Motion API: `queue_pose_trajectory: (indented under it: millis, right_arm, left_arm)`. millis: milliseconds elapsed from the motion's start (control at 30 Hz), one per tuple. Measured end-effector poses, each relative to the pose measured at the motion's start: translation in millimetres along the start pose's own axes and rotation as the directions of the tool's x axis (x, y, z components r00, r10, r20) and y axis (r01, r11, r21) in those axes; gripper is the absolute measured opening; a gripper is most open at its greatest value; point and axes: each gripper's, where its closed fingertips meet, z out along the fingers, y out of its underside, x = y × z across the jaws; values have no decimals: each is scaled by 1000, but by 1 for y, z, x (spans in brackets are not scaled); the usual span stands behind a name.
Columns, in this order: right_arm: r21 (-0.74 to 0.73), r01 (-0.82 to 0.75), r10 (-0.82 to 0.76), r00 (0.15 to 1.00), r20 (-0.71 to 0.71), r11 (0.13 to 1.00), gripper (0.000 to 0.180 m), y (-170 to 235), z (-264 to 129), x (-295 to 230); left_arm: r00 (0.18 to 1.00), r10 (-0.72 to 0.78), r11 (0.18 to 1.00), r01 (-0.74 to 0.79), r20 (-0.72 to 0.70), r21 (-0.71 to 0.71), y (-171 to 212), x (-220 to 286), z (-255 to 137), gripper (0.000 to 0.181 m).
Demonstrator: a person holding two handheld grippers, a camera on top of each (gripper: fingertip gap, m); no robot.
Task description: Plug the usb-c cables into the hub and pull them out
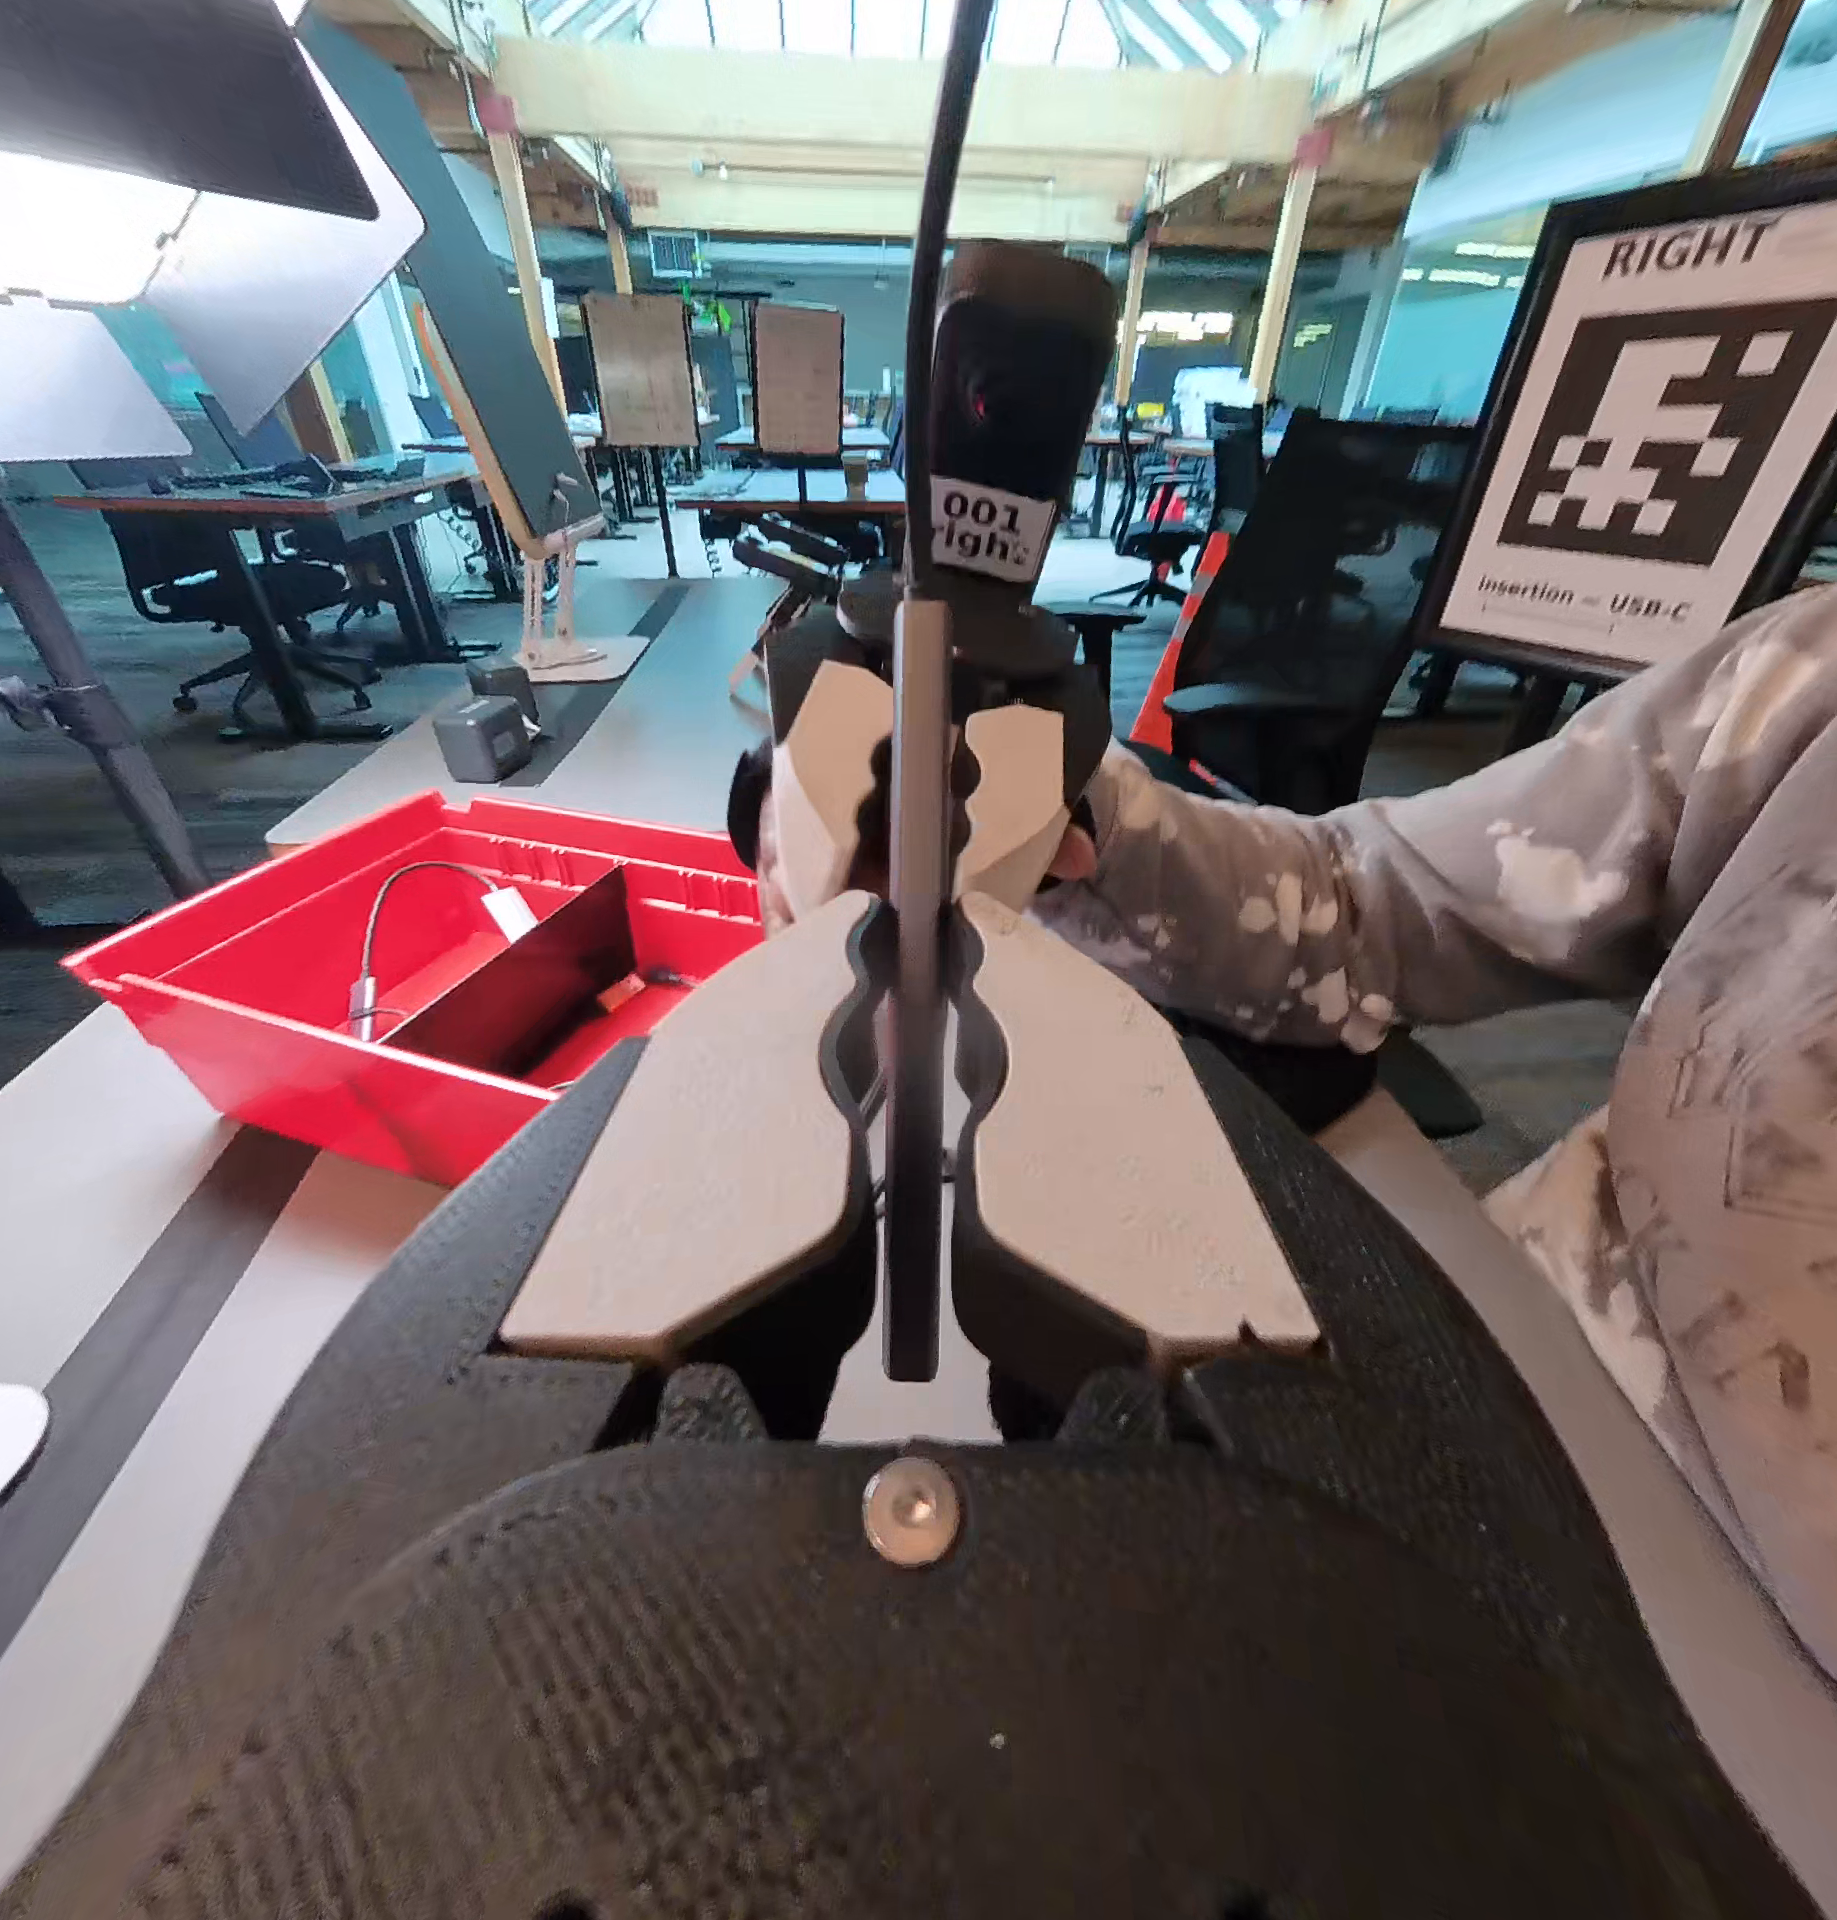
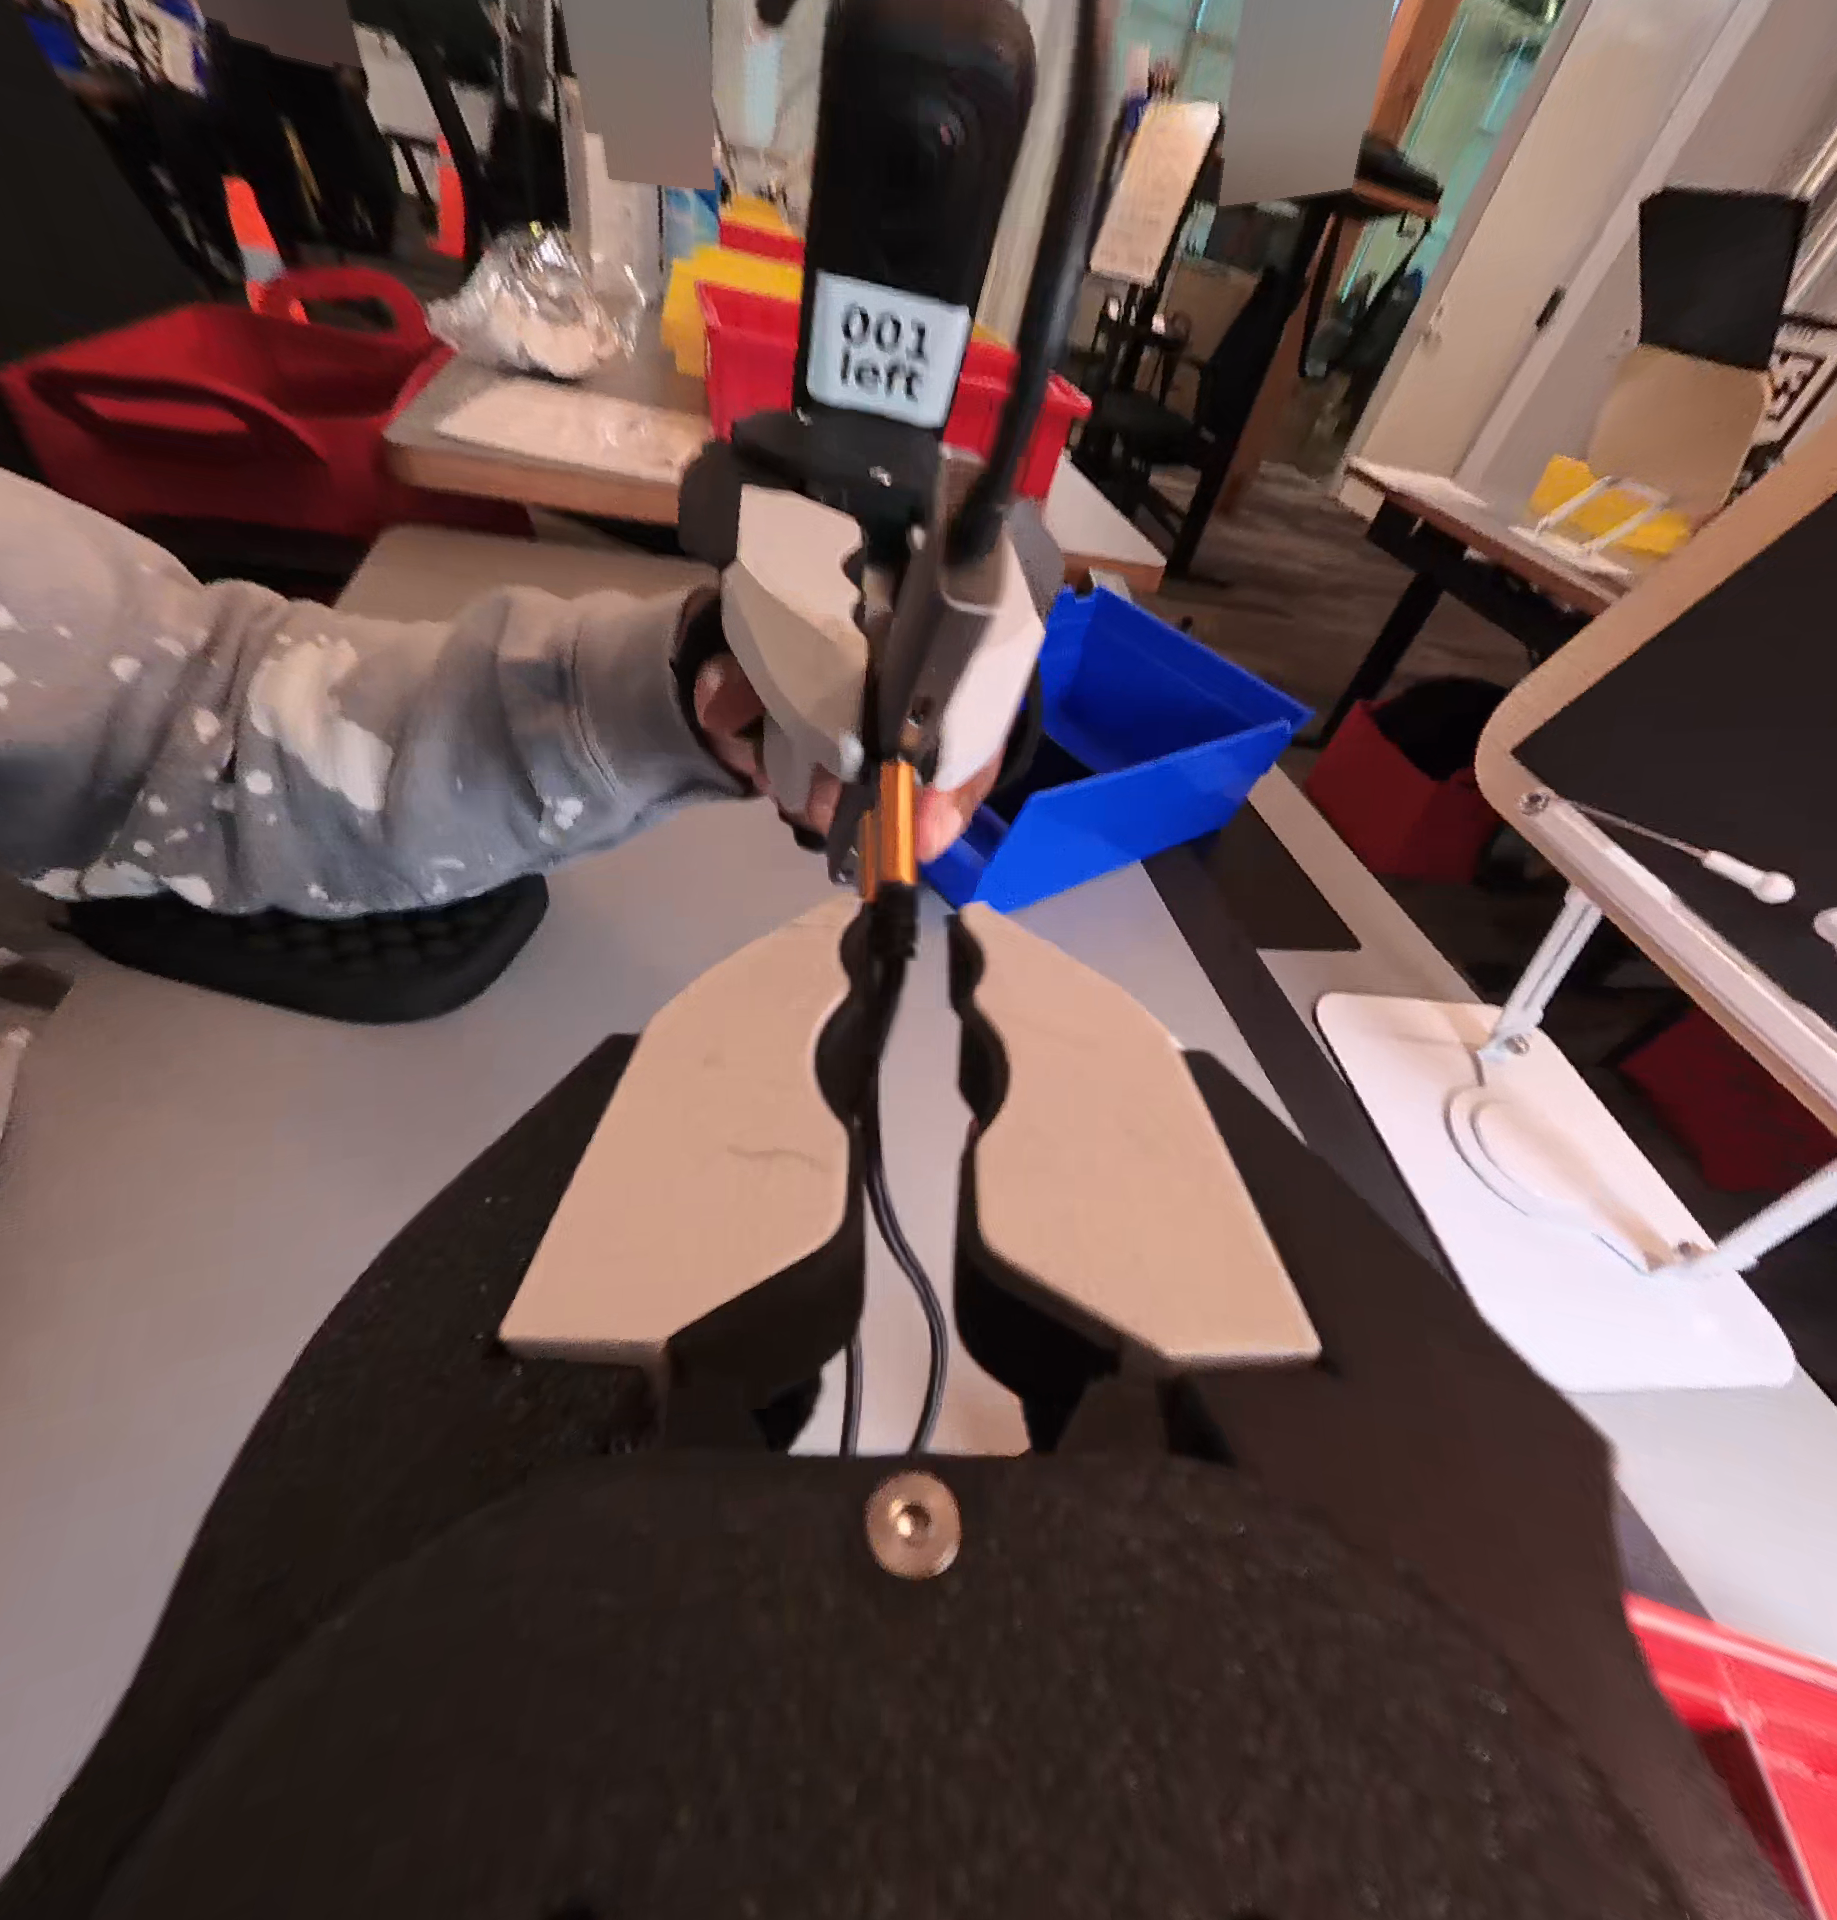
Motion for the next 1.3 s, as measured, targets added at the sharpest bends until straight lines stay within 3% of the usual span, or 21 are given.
queue_pose_trajectory:
  millis: [100,267,433,600,733,900,1100,1300]
  right_arm:
    - [38,-37,37,999,-11,999,7,-6,-1,4]
    - [32,-198,199,978,-67,980,7,-3,-9,24]
    - [74,-327,334,929,-158,942,7,-1,-30,52]
    - [-75,-332,318,935,-153,940,7,22,-25,45]
    - [-212,-259,256,966,-43,942,7,36,-7,15]
    - [-280,-181,198,980,33,943,7,42,-1,-4]
    - [-28,-116,117,992,50,993,7,4,-6,-1]
    - [68,-76,75,997,17,995,8,-11,-1,0]
  left_arm:
    - [998,-60,997,59,24,59,-5,-8,3,10]
    - [976,-153,988,151,154,26,3,-31,0,16]
    - [958,-24,992,58,287,-110,20,-49,-16,28]
    - [932,156,965,-74,327,-250,29,-47,-7,35]
    - [962,131,957,-59,238,-285,42,-33,6,39]
    - [992,63,958,-31,106,-286,49,-15,11,17]
    - [999,0,995,5,52,-98,17,-6,10,11]
    - [998,2,1000,-1,57,-18,2,-3,11,11]
